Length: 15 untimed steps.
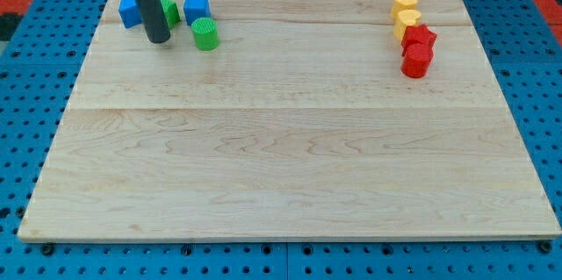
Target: Move green circle towards red circle
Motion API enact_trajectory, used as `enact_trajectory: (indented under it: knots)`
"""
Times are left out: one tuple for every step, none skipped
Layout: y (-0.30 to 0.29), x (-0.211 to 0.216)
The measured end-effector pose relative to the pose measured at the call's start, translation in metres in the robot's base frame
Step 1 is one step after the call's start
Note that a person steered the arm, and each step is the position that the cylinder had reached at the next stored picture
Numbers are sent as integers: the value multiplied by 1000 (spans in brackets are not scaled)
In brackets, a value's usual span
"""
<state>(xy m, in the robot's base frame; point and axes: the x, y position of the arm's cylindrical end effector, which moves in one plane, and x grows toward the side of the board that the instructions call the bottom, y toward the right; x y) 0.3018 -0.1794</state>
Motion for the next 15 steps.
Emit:
enact_trajectory:
  knots:
    - [72,2]
    - [108,-7]
    - [125,-32]
    - [161,-14]
    - [162,50]
    - [146,60]
    - [77,81]
    - [126,135]
    - [181,130]
    - [128,126]
    - [111,103]
    - [175,102]
    - [234,117]
    - [186,117]
    - [169,80]
